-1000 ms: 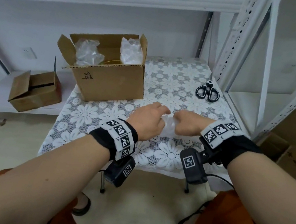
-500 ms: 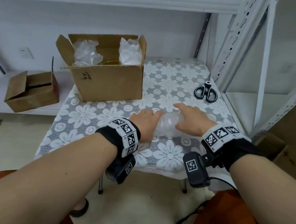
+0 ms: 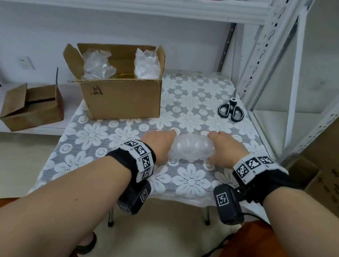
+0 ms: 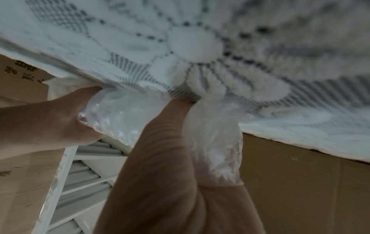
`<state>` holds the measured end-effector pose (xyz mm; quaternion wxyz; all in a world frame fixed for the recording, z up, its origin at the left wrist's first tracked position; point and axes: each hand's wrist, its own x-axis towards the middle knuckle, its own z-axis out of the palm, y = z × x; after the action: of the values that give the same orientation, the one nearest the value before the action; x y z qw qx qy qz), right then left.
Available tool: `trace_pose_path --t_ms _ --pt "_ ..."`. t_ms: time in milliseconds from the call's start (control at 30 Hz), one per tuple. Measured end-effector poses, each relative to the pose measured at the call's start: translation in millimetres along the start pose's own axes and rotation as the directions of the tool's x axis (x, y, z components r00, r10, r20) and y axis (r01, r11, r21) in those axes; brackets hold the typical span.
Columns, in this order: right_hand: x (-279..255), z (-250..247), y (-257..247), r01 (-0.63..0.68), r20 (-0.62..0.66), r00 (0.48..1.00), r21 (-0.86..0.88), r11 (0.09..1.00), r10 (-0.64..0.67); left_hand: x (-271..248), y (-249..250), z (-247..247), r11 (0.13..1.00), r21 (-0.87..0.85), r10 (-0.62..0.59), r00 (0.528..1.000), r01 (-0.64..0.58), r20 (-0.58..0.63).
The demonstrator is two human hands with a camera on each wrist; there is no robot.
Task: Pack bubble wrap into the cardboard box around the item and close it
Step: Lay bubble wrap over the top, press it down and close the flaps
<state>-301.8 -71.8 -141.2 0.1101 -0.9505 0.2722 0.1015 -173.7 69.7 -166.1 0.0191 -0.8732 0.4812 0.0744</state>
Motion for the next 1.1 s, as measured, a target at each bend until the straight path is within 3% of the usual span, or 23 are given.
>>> trace_pose_path --t_ms 167,267,367,467,533,600,667,733,900,1100 --pt "6 -13 -14 0.055 0.009 0.998 0.122 0.991 -0.056 -12 -17 -15 0.996 -0.085 -0.012 1.000 0.010 -0.025" --pt "11 -33 -29 0.117 -0.063 0.992 0.196 0.974 -0.106 -21 -34 -38 0.989 -0.148 -0.057 0.968 0.021 -0.244" --pt "12 -56 -47 0.188 -0.170 0.975 0.279 0.942 -0.144 -29 -51 -63 0.981 -0.193 -0.081 0.867 -0.018 -0.492" --pt "15 -75 -69 0.253 -0.256 0.950 0.303 0.919 -0.178 -34 -72 -81 1.000 0.000 -0.018 0.728 0.025 -0.686" --pt "17 -86 -85 0.307 -0.333 0.924 0.344 0.887 -0.190 -38 -90 -96 0.994 0.066 -0.005 0.621 0.092 -0.784" --pt "19 -98 -100 0.373 -0.428 0.882 0.382 0.846 -0.195 -42 -106 -113 0.995 0.057 0.007 0.522 0.081 -0.853" --pt "23 -109 -116 0.425 -0.514 0.835 0.372 0.825 -0.198 -43 -120 -128 0.998 0.010 -0.021 0.480 0.061 -0.877" --pt "30 -120 -129 0.442 -0.556 0.804 0.323 0.837 -0.210 -41 -130 -138 0.994 -0.047 -0.090 0.517 0.096 -0.851" --pt "68 -134 -158 0.413 -0.536 0.801 0.171 0.895 -0.267 -30 -146 -149 0.956 -0.088 -0.265 0.696 0.280 -0.668" --pt "107 -126 -175 0.356 -0.477 0.845 0.159 0.921 -0.244 -11 -161 -140 0.952 -0.125 -0.296 0.731 0.280 -0.614"
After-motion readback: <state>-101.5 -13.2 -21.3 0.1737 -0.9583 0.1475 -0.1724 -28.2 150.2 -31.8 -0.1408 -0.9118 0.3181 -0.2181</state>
